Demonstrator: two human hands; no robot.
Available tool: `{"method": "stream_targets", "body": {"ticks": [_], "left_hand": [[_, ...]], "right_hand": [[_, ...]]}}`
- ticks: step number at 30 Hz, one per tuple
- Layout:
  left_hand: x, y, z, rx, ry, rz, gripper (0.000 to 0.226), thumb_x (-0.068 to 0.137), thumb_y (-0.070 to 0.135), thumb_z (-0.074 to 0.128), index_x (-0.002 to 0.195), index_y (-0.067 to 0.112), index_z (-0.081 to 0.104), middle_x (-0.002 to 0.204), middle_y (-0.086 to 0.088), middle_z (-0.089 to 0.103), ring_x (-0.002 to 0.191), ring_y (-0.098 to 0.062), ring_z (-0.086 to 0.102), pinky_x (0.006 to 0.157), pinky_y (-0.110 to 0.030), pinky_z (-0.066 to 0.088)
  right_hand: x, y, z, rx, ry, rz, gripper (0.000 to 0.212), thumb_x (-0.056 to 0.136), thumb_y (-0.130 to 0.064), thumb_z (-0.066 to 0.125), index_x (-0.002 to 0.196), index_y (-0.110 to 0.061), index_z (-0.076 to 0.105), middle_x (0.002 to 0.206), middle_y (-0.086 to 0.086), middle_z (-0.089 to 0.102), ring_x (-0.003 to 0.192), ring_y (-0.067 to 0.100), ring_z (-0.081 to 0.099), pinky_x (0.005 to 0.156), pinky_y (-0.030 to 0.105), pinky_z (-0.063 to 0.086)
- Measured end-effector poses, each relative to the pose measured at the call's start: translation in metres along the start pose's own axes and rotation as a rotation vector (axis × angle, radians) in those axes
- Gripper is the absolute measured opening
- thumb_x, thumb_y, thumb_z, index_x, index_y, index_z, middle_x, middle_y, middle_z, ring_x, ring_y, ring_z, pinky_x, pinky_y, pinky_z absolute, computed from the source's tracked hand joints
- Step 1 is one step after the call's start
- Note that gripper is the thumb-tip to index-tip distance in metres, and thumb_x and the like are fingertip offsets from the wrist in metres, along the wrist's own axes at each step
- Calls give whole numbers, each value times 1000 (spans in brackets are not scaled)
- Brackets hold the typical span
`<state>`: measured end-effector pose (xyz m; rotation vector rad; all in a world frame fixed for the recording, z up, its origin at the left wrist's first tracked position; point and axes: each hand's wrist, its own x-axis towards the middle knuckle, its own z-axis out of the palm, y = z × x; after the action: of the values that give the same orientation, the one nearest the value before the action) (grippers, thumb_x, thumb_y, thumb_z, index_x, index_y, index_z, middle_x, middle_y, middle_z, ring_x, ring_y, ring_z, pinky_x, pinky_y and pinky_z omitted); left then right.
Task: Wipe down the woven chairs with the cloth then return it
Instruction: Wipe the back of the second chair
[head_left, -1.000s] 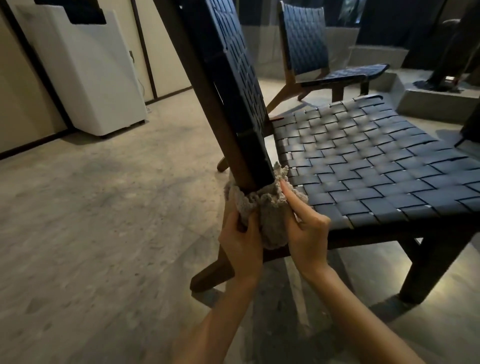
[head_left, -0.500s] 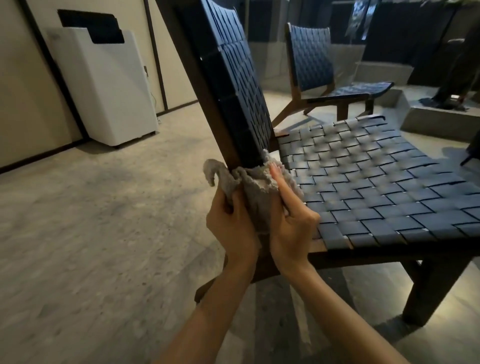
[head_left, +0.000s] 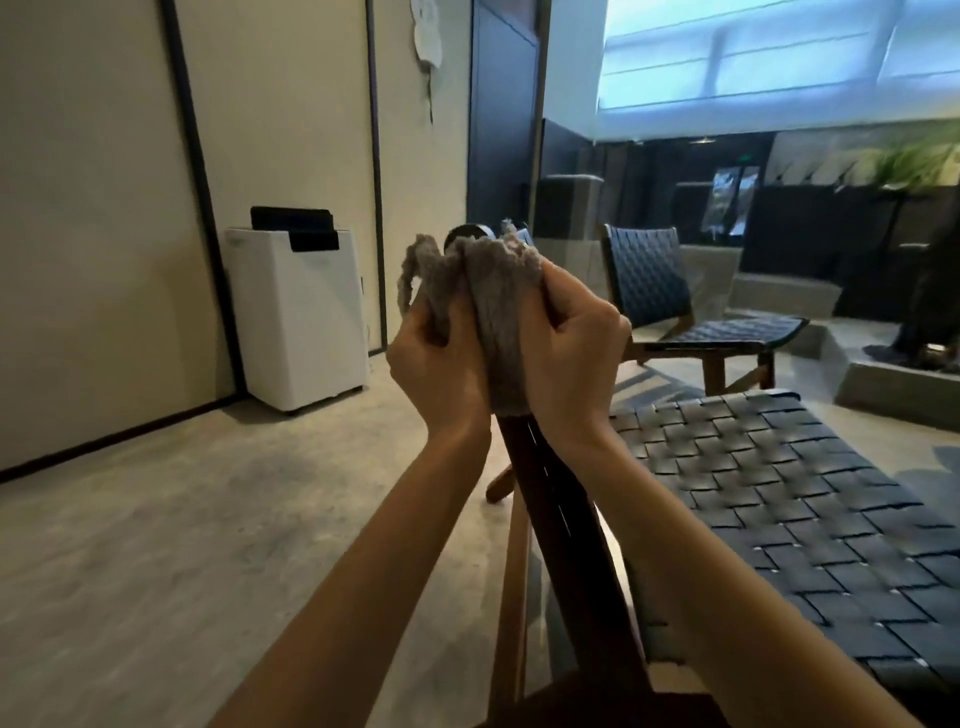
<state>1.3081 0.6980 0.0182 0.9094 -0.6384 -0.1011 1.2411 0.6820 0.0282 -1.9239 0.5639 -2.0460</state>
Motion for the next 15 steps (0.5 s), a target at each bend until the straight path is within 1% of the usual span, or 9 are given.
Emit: {"method": "stream_targets", "body": {"ticks": [1, 3, 5, 7, 9, 10, 12, 14, 15], "left_hand": [[8, 6, 2, -20, -2, 16, 13, 91, 31, 60, 89, 21, 68, 71, 14, 64, 64, 8, 58, 66, -9, 48], [19, 16, 4, -32, -19, 37, 16, 91, 31, 60, 94, 18, 69, 74, 11, 65, 68, 3, 60, 71, -13, 50], [23, 20, 4, -40, -59, 63, 7, 92, 27, 60, 91, 25, 67, 72, 16, 63, 67, 5, 59, 68, -9, 48], [17, 16, -1, -33, -85, 90, 6, 92, 24, 60, 91, 29, 63, 70, 20, 62, 67, 9, 58, 69, -8, 48], [6, 6, -8, -42, -86, 79, 6, 91, 25, 62, 90, 31, 64, 70, 21, 63, 68, 7, 59, 72, -13, 50], [-1, 0, -11, -48, -89, 56, 4, 90, 26, 63, 91, 30, 65, 70, 20, 64, 69, 5, 59, 73, -15, 52], [-18, -14, -17, -41, -102, 7, 8, 89, 27, 64, 97, 27, 66, 77, 22, 65, 74, 6, 61, 74, -13, 52], [-36, -28, -22, -44, -127, -32, 14, 88, 24, 65, 100, 32, 63, 78, 28, 64, 80, 9, 62, 72, -9, 51], [-46, -34, -25, -46, -142, -44, 17, 88, 23, 66, 100, 34, 61, 78, 30, 65, 82, 9, 62, 72, -9, 50]], "right_hand": [[9, -4, 5, 3, 12, -10, 18, 94, -13, 59, 100, -2, 71, 75, -5, 66, 63, -2, 59, 62, 11, 48], [21, -10, 12, 1, 24, -17, 17, 94, -13, 59, 102, -3, 71, 75, -9, 63, 61, -6, 56, 62, 7, 46], [23, -13, 15, -14, 11, -33, 19, 94, -13, 59, 105, -3, 70, 78, -8, 64, 63, -3, 58, 65, 7, 48], [15, -10, 11, -44, -15, -49, 20, 94, -15, 59, 107, -3, 70, 80, -2, 69, 67, 6, 62, 67, 15, 53], [1, -3, 3, -81, -34, -66, 23, 94, -15, 59, 110, -3, 69, 86, 6, 72, 75, 15, 67, 71, 27, 57], [-7, 1, -2, -95, -37, -78, 24, 94, -15, 59, 113, -3, 68, 91, 8, 73, 80, 18, 68, 74, 30, 58], [-22, 9, -13, -115, -42, -100, 26, 93, -12, 59, 117, -3, 65, 101, 9, 73, 88, 20, 70, 77, 32, 58], [-37, 18, -25, -148, -54, -109, 27, 93, -10, 60, 118, -2, 64, 108, 8, 71, 96, 19, 69, 80, 32, 57], [-45, 24, -32, -164, -60, -116, 26, 92, -8, 61, 118, -2, 64, 110, 8, 70, 99, 17, 69, 82, 31, 57]]}}
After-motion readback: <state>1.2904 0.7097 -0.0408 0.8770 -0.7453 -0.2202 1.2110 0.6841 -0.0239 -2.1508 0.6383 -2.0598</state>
